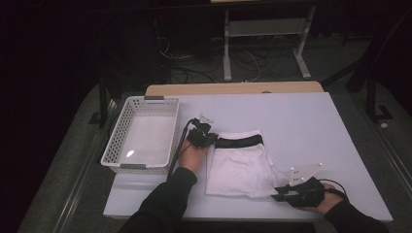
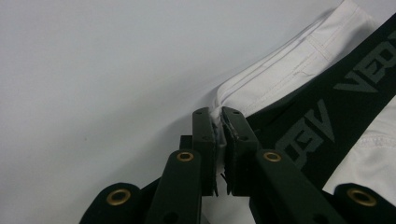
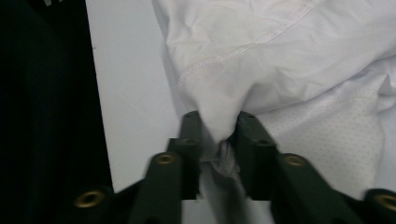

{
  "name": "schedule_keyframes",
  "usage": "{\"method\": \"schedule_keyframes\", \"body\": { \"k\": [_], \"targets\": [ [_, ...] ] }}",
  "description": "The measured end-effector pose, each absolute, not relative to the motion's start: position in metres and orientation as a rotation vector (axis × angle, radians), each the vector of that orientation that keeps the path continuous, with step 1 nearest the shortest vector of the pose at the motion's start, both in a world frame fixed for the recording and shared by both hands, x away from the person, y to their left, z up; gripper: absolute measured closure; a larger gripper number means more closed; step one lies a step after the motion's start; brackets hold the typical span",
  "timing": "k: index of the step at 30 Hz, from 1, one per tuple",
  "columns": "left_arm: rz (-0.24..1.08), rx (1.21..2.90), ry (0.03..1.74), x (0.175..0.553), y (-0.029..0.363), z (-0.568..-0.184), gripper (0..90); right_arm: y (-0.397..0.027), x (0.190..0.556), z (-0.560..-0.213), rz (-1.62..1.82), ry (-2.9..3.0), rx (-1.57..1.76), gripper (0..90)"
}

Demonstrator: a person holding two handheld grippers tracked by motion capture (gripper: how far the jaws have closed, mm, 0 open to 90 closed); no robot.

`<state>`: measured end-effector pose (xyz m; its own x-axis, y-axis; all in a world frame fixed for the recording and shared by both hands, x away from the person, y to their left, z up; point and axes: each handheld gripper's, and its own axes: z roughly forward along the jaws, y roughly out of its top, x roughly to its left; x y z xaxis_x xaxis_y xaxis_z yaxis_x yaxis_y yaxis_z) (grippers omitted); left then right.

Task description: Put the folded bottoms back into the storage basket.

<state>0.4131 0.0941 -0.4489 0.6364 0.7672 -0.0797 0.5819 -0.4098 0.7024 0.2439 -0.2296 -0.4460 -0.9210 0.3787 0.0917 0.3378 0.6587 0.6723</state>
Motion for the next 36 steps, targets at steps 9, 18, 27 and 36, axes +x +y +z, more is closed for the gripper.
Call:
{"method": "schedule_keyframes", "body": {
  "k": [9, 18, 27, 36],
  "targets": [
    [0.307, 2.115, 1.042, 0.413, 0.096, -0.447, 84.2, -0.231, 0.246, -0.442, 1.144, 2.807, 0.607, 85.3],
    [0.259, 2.036, 1.009, 0.409, 0.101, -0.435, 84.3, -0.234, 0.247, -0.434, 1.214, 2.757, 0.614, 85.4],
    [0.211, 1.998, 0.977, 0.406, 0.103, -0.428, 84.3, -0.235, 0.252, -0.421, 1.292, 2.679, 0.613, 85.4],
    [0.162, 1.965, 0.942, 0.402, 0.105, -0.421, 84.4, -0.229, 0.262, -0.408, 1.348, 2.63, 0.616, 85.4]
  ]
}}
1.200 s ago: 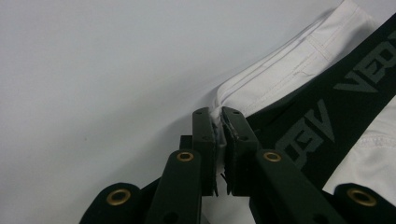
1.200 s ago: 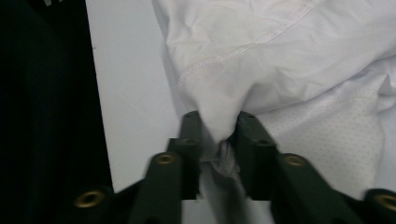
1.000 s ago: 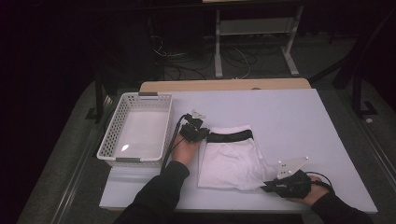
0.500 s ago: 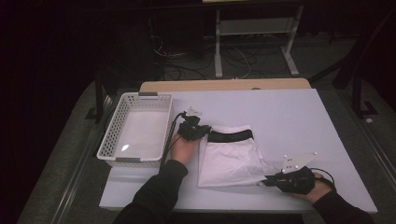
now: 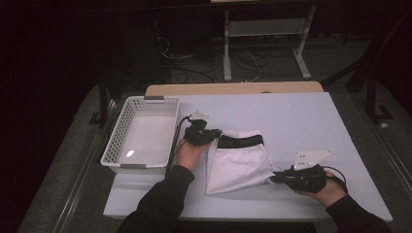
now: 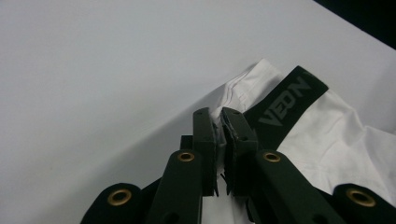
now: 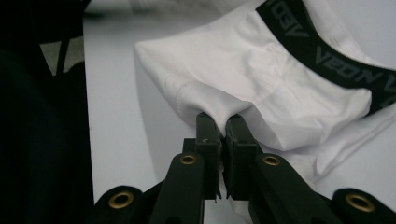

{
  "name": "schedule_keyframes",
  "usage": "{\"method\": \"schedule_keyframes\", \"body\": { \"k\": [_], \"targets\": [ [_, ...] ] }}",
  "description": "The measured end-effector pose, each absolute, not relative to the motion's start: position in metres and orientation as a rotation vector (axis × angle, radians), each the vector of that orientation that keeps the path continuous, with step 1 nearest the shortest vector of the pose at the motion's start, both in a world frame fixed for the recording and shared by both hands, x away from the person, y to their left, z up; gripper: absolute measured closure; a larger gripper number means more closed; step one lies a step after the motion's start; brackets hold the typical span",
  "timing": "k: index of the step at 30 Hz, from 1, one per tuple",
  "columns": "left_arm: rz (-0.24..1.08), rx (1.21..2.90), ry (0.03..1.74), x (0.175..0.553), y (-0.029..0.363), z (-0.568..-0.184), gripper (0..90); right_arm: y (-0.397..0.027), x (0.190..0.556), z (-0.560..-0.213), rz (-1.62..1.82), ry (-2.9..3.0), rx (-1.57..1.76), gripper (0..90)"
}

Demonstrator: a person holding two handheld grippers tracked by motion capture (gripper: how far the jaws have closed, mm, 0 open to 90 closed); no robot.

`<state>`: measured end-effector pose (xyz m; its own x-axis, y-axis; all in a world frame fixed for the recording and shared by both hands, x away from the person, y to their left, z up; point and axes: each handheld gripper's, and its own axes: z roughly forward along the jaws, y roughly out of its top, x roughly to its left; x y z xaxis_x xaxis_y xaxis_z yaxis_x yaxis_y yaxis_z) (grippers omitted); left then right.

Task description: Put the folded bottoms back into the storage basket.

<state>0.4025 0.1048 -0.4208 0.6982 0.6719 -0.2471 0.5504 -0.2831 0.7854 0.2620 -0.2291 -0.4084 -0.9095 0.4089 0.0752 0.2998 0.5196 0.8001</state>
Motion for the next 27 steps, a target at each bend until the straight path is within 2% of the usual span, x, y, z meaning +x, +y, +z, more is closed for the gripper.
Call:
{"method": "schedule_keyframes", "body": {
  "k": [27],
  "targets": [
    [0.102, 1.971, 0.842, 0.407, 0.102, -0.387, 84.5, -0.206, 0.286, -0.368, 1.488, 2.531, 0.528, 85.4]
  ]
}}
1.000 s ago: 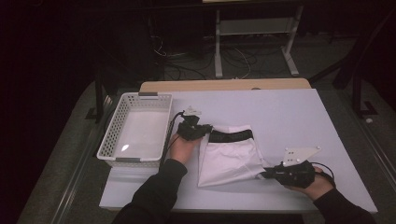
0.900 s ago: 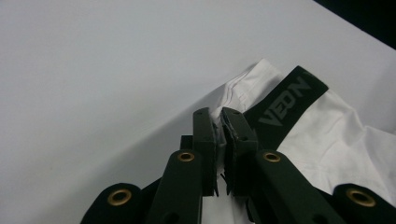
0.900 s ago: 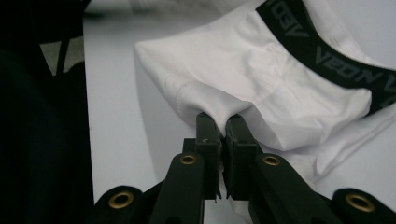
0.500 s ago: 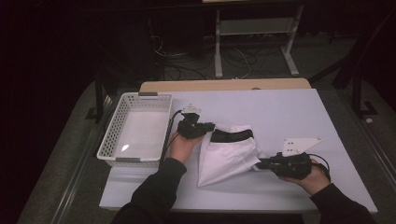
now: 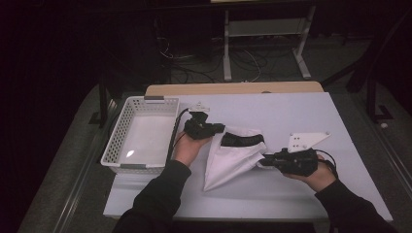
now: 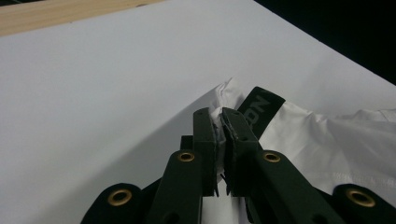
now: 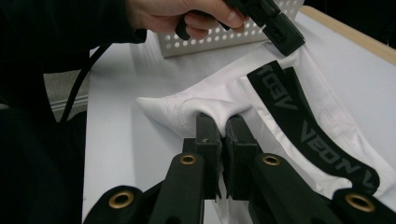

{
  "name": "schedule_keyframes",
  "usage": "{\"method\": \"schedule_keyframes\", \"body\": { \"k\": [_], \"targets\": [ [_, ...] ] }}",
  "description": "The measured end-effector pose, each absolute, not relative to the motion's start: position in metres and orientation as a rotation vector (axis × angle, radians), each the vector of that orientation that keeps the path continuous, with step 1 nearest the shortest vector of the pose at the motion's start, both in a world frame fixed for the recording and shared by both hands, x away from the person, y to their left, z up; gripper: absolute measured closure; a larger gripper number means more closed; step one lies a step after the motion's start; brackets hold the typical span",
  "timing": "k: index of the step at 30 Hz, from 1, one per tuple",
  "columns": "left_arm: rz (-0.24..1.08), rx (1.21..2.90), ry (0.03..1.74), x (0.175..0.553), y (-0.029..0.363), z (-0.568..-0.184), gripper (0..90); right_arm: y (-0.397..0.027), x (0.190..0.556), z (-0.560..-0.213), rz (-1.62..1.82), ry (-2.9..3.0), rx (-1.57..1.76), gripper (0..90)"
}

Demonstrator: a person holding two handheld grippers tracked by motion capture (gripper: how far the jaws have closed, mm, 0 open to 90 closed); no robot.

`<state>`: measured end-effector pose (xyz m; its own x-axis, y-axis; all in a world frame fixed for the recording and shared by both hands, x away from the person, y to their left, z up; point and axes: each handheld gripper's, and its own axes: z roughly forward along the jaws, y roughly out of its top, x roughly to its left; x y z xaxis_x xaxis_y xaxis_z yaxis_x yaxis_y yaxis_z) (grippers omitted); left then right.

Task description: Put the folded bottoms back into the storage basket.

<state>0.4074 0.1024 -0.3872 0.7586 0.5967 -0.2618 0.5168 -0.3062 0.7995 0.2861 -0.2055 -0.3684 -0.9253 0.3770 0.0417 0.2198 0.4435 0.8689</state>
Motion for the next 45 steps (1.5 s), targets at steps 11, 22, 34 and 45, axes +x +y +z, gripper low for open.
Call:
{"method": "schedule_keyframes", "body": {
  "k": [11, 22, 34, 45],
  "targets": [
    [0.085, 1.959, 0.822, 0.416, 0.106, -0.369, 84.5, -0.203, 0.296, -0.352, 1.509, 2.495, 0.527, 85.4],
    [0.052, 1.956, 0.747, 0.43, 0.105, -0.344, 84.5, -0.191, 0.313, -0.328, 1.5, 2.466, 0.483, 85.4],
    [0.051, 1.947, 0.697, 0.435, 0.118, -0.318, 84.5, -0.171, 0.328, -0.299, 1.492, 2.447, 0.509, 85.4],
    [0.109, 1.907, 0.708, 0.439, 0.158, -0.296, 84.4, -0.147, 0.344, -0.278, 1.514, 2.456, 0.478, 85.4]
  ]
}}
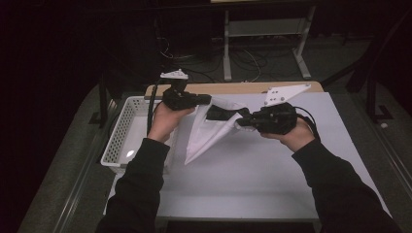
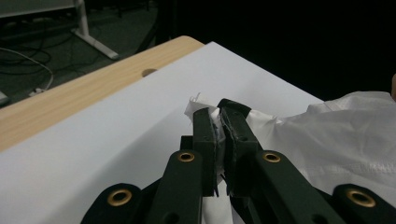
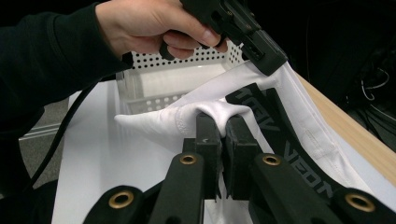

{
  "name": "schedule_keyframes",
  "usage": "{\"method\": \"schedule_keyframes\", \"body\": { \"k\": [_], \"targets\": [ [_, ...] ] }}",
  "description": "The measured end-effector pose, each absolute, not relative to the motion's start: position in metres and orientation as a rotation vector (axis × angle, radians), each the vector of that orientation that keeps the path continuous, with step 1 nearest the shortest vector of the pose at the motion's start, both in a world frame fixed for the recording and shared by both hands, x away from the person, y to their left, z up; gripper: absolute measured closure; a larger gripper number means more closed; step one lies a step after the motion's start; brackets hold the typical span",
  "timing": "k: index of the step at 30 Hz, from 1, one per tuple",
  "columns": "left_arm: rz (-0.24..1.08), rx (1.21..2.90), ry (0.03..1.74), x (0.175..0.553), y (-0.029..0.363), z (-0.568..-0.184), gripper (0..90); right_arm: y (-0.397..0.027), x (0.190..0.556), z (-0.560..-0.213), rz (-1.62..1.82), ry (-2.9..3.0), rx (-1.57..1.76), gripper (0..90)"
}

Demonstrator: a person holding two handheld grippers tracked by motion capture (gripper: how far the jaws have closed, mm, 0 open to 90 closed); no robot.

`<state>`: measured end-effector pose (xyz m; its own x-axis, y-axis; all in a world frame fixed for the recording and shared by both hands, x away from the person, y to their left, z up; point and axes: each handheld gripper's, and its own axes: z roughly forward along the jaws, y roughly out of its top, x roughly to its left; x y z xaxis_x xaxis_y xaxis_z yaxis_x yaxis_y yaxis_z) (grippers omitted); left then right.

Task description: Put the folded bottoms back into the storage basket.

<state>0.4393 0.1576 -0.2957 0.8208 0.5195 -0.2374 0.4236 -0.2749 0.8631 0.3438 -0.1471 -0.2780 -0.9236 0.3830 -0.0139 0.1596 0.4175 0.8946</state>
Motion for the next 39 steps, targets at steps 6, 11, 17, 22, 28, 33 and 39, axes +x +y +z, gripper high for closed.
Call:
{"method": "schedule_keyframes", "body": {
  "k": [6, 11, 17, 22, 28, 33, 39],
  "targets": [
    [0.154, 1.903, 0.73, 0.44, 0.182, -0.283, 84.4, -0.126, 0.357, -0.271, 1.54, 2.466, 0.451, 85.4],
    [0.204, 1.913, 0.766, 0.443, 0.21, -0.276, 84.4, -0.104, 0.369, -0.266, 1.549, 2.481, 0.416, 85.4],
    [0.26, 1.887, 0.813, 0.449, 0.248, -0.271, 84.4, -0.078, 0.383, -0.264, 1.576, 2.48, 0.397, 85.4],
    [0.313, 1.874, 0.863, 0.451, 0.276, -0.272, 84.5, -0.053, 0.394, -0.264, 1.58, 2.5, 0.372, 85.4],
    [0.351, 1.847, 0.908, 0.453, 0.303, -0.275, 84.4, -0.025, 0.401, -0.265, 1.559, 2.52, 0.331, 85.4],
    [0.396, 1.847, 0.938, 0.454, 0.319, -0.277, 84.5, -0.003, 0.405, -0.271, 1.567, 2.541, 0.303, 85.4],
    [0.434, 1.816, 0.995, 0.458, 0.344, -0.283, 84.4, 0.023, 0.408, -0.278, 1.555, 2.571, 0.279, 85.4]
  ]
}}
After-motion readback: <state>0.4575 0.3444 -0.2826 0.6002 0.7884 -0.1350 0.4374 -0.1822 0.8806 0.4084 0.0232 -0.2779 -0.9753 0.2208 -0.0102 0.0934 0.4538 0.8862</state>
